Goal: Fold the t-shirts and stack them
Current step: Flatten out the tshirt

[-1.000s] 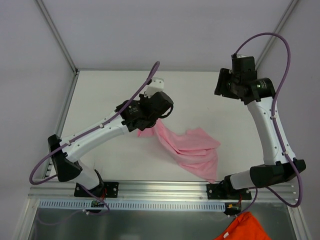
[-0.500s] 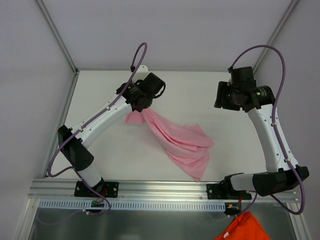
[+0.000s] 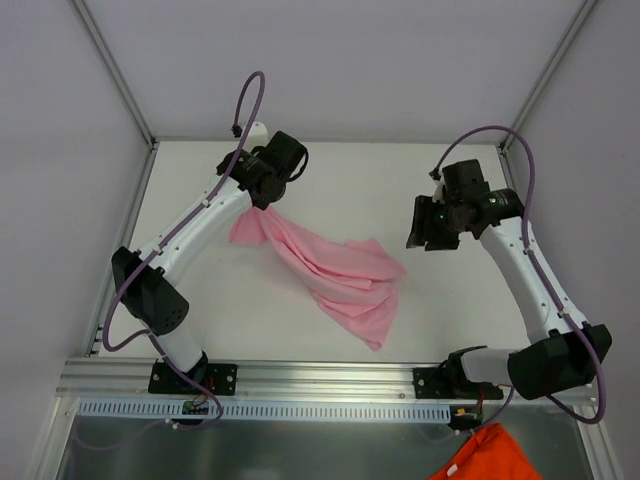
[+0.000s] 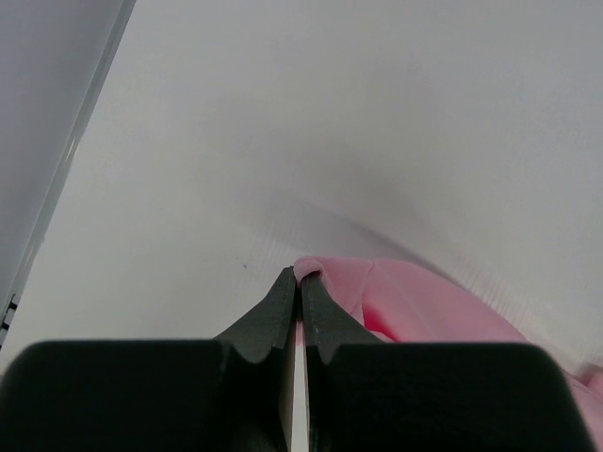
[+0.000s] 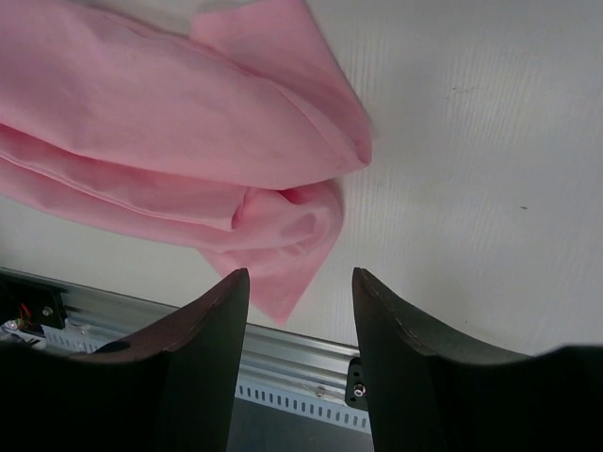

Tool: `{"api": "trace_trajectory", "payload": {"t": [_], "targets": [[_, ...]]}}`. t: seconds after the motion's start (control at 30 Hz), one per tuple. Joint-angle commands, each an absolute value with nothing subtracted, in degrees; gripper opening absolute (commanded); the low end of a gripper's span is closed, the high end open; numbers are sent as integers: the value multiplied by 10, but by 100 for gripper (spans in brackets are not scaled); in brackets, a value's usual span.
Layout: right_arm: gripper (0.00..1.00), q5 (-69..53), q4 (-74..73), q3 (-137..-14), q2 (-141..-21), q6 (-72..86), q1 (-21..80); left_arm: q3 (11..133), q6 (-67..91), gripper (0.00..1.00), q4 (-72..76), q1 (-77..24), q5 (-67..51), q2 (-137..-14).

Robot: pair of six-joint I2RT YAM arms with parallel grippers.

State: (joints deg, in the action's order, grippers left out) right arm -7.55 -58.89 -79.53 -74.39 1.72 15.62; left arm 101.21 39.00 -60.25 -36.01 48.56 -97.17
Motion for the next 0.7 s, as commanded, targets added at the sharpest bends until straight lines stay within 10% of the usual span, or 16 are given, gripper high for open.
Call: {"api": "trace_trajectory", "payload": {"t": [0.0, 0.67], "targets": [[52, -116, -548, -732, -732, 24, 167, 1006, 382, 0, -568, -359, 487, -944], [49, -146, -374, -640, -905, 7, 178, 951, 329, 0, -527, -359, 460, -873]]}}
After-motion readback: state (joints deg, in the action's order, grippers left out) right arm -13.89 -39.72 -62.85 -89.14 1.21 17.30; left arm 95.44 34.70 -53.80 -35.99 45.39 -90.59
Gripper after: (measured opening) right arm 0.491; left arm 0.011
